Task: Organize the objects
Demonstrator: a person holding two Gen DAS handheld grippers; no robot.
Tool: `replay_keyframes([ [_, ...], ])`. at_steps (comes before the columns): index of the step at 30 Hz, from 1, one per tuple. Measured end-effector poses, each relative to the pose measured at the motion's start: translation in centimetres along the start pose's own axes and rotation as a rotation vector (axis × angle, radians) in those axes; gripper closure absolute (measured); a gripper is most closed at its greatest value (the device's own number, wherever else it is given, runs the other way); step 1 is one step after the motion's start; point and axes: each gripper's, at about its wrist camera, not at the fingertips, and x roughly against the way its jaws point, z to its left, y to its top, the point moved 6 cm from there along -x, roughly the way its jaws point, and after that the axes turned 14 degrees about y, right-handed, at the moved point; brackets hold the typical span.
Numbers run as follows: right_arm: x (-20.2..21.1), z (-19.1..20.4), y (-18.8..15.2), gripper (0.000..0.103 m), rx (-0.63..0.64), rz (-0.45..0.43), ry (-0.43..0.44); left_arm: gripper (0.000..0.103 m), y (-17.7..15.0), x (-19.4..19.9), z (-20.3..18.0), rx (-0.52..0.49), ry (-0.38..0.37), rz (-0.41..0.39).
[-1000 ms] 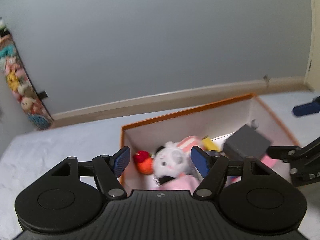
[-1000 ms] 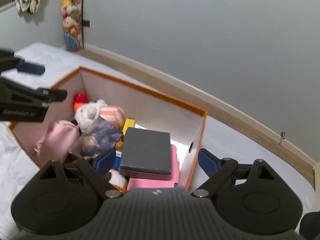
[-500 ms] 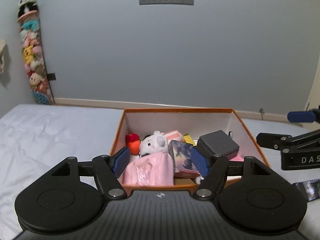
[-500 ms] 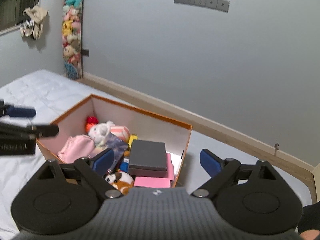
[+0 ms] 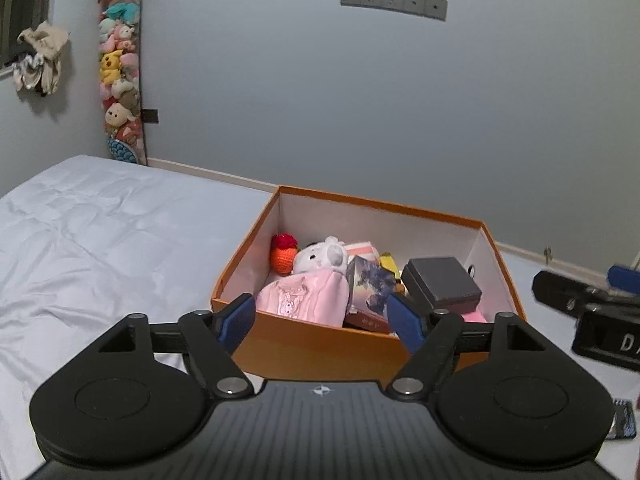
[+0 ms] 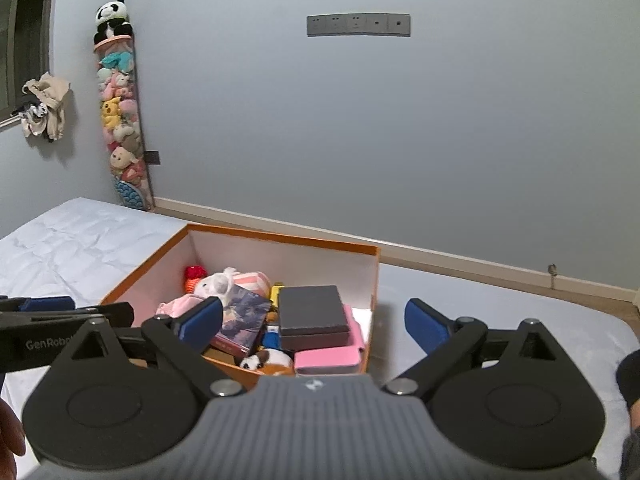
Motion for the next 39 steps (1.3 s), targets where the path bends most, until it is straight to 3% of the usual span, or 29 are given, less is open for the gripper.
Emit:
replay_keyframes([
  [10, 1.0, -0.1, -1.4, 0.005, -0.079, 0.005, 0.03, 0.014, -2.3, 1.2, -1.2, -0.064, -0.011, 0.033],
  [18, 0.9, 0.9, -2.1, 0.004, -0.109, 0.007, 0.062, 0.014, -2.3, 3.1, -1.6, -0.074, -0.039, -0.005],
  [39, 1.1, 1.1, -3.6, 0.001, -0.143, 0.033, 0.066, 0.014, -3.8, 3.3, -1.6, -0.059, -0.061, 0.016],
])
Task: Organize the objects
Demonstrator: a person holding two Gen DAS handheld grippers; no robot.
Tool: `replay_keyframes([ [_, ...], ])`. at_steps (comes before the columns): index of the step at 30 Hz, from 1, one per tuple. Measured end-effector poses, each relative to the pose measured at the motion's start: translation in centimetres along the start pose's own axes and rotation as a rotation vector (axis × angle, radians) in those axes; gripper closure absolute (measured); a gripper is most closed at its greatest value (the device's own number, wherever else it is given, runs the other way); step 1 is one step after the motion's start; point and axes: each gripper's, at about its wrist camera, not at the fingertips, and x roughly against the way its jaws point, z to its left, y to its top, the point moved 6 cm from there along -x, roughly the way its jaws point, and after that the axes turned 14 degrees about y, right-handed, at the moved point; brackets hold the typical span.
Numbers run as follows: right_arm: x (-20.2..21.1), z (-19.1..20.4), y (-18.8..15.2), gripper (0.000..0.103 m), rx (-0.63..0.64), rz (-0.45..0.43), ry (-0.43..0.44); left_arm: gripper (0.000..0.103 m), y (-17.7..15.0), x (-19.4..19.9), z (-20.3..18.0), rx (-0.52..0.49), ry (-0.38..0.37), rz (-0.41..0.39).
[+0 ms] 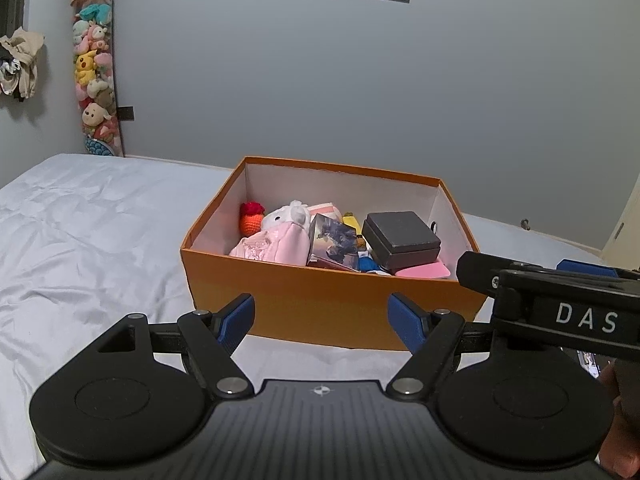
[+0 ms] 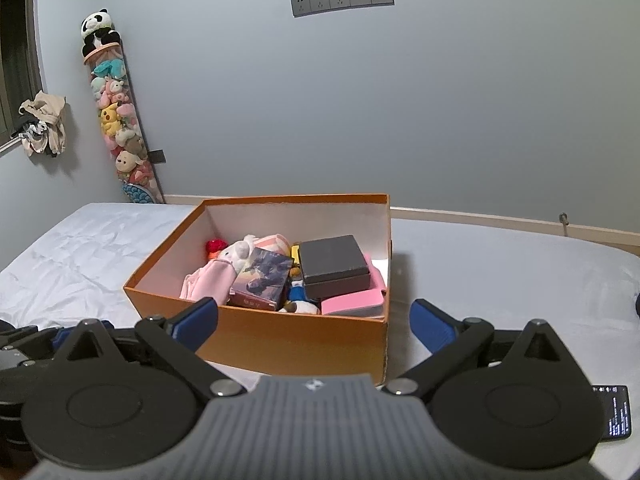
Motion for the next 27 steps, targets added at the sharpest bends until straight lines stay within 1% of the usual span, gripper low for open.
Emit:
replay_keyframes([
  [21, 0.5, 0.5, 0.1, 0.001, 0.008, -0.005, 0.004, 0.014, 0.3, 1.1, 0.6, -0.008, 0.009, -0.019],
  [27, 0.7, 0.9, 0.1, 0.001, 0.011, -0.01, 0.006, 0.014, 0.3, 1.5, 0.8, -0.012, 0.016, -0.037],
])
